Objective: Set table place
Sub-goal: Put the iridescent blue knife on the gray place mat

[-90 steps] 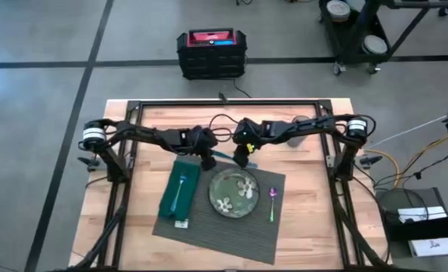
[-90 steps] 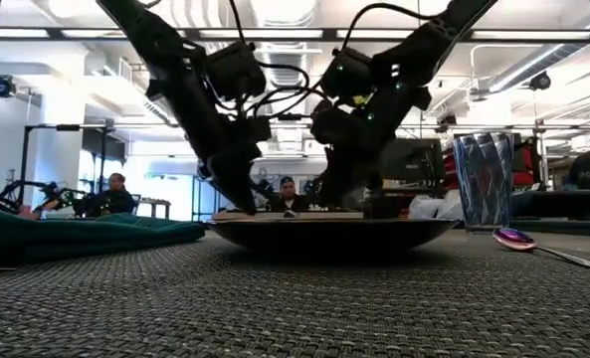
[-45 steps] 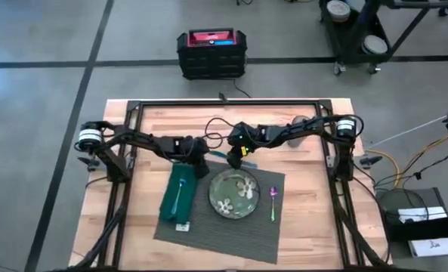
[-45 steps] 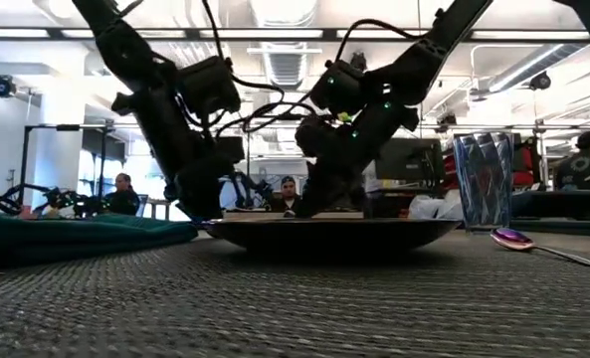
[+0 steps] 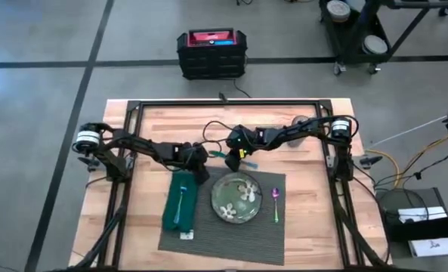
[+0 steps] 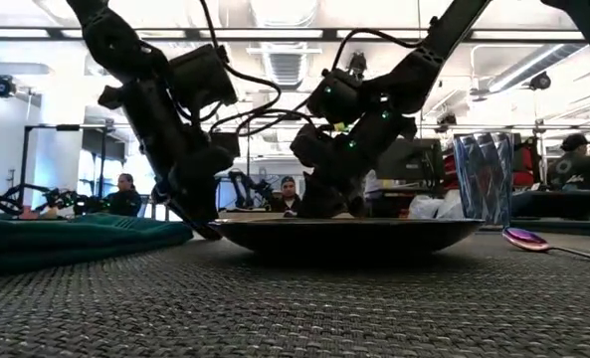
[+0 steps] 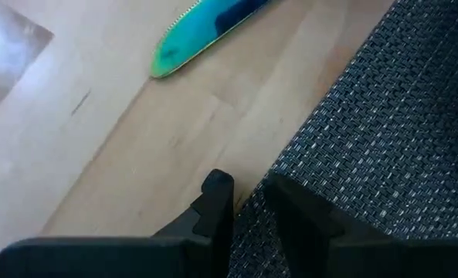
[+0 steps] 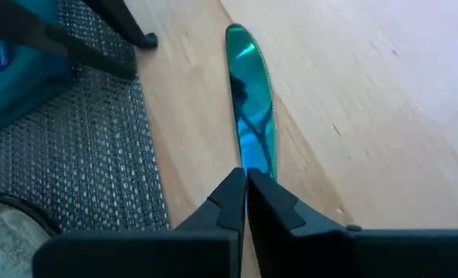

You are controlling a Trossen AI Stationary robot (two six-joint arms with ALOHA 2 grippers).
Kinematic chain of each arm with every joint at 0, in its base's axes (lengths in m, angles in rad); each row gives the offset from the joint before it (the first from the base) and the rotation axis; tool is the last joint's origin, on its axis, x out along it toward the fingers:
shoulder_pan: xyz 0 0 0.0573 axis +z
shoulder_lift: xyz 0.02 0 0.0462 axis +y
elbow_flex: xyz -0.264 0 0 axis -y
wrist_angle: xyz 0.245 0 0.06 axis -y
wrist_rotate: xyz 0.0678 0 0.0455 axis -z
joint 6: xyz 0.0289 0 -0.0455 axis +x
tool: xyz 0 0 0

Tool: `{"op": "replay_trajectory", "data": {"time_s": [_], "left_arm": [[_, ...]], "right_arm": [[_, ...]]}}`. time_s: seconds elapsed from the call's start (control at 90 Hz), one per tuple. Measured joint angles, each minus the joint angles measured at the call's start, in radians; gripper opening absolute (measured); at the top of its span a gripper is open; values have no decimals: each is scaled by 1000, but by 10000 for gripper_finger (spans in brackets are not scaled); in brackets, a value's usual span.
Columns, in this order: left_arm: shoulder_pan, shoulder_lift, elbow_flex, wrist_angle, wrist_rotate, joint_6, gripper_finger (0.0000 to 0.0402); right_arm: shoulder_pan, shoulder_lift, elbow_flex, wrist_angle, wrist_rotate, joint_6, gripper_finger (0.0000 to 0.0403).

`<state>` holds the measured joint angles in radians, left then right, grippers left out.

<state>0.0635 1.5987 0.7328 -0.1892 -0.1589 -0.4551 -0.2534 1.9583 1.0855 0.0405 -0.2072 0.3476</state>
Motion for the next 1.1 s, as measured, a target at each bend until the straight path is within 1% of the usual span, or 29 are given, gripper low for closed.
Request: {"op": "replay_trajectory", "data": {"time_s": [0.122, 0.222, 0.344, 0.411, 0.511, 0.6, 0.733, 0.878, 0.922, 0.989, 1.1], "left_arm": [[-2, -86, 4, -3, 5, 10, 75], [0, -149, -1, -3, -9, 20, 75], [0, -204, -8, 2, -33, 22, 75], [0, -222, -13, 8, -43, 24, 75], [0, -217, -33, 43, -74, 39, 75], [3, -178, -45, 130, -80, 65, 75], [7, -81, -32, 211, -79, 120, 75], [24, 51, 44, 226, -67, 171, 75], [31, 92, 71, 224, -67, 186, 75], [40, 146, 115, 225, -60, 205, 75], [53, 225, 183, 226, -36, 233, 75]], "right_arm": [[0, 0, 0, -7, 19, -6, 0], [-2, 2, 0, -1, 61, -4, 0], [-12, 4, 0, -4, 72, 6, 0], [-16, 4, 0, -5, 77, 9, 0], [-16, 2, 0, -5, 76, 0, 0], [-11, -15, 1, -20, 70, -17, 0], [-15, -70, 1, -154, 74, -50, 0], [-24, -139, -4, -306, 84, -75, 0], [-22, -142, -11, -349, 89, -79, 0], [-19, -140, -34, -405, 124, -77, 0], [-13, -144, -91, -366, 133, -49, 0]]}}
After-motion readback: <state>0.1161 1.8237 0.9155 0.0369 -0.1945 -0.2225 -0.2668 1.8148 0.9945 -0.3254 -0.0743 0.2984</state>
